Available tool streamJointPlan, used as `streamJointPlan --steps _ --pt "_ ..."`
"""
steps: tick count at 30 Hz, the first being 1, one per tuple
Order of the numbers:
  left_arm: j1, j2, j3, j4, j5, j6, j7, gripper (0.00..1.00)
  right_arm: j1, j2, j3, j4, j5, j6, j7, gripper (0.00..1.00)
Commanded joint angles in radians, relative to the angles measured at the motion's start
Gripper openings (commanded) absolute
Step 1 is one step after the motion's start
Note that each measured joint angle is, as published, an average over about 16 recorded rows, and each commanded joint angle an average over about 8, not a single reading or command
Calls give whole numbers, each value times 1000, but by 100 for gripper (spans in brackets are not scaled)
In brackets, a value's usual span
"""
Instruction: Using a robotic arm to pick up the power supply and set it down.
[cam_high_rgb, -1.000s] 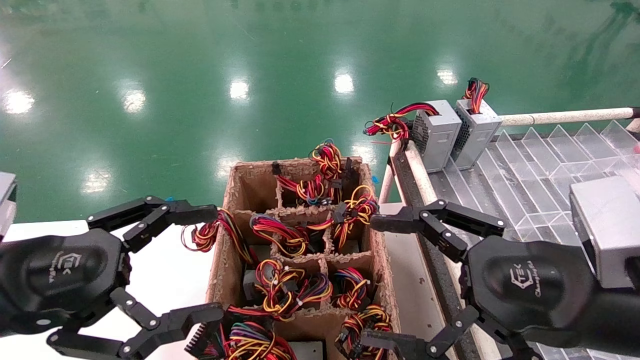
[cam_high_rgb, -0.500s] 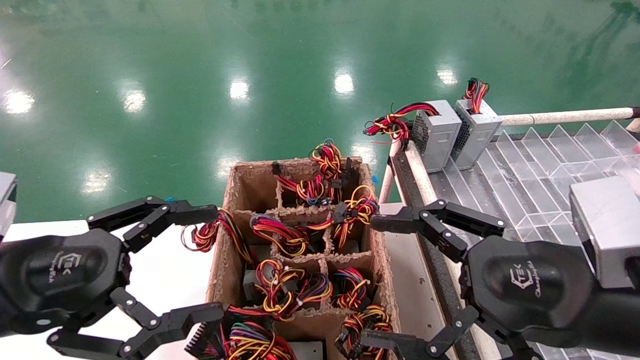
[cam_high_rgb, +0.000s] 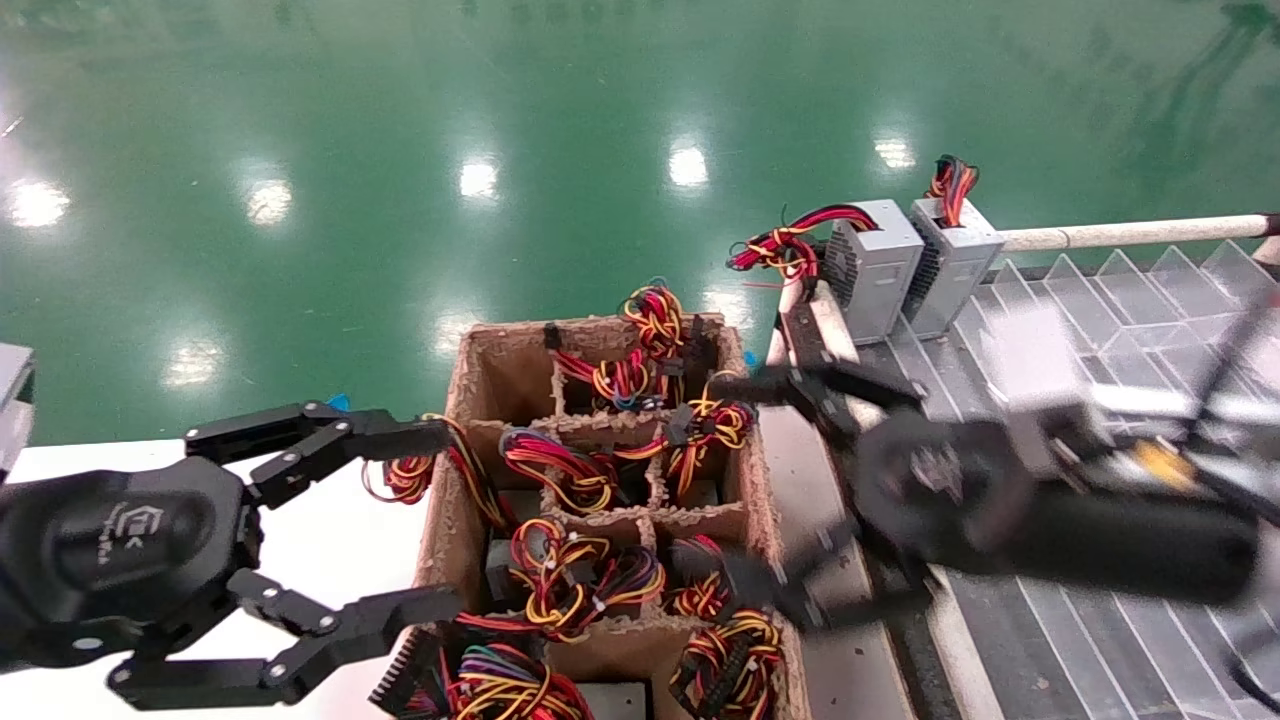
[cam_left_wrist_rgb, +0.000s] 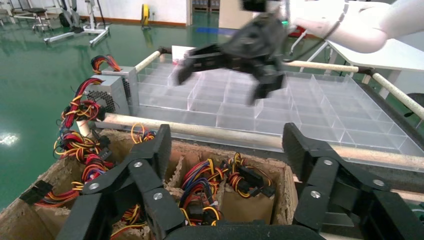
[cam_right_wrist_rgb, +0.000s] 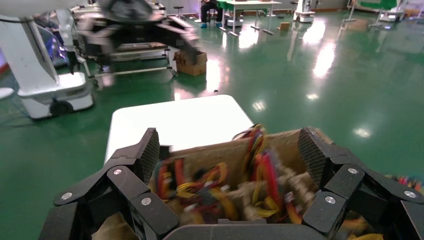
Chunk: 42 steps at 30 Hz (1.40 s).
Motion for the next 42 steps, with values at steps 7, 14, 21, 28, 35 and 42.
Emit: streamJointPlan --steps 7,14,21,28,35,42 --pt "0 0 0 0 0 0 0 0 236 -217 -106 -346 -177 -2 -121 100" --pt "0 0 0 0 0 0 0 0 386 -381 -157 -622 -307 184 -242 100" --pt "0 0 0 0 0 0 0 0 456 -505 -186 -789 -363 289 -322 98" --pt "0 0 0 0 0 0 0 0 460 -563 -213 -854 -385 315 -376 28" --pt "0 0 0 0 0 0 0 0 436 -570 -237 -841 -376 357 -395 0" --pt "0 0 0 0 0 0 0 0 423 -571 -261 -824 -354 387 -396 0"
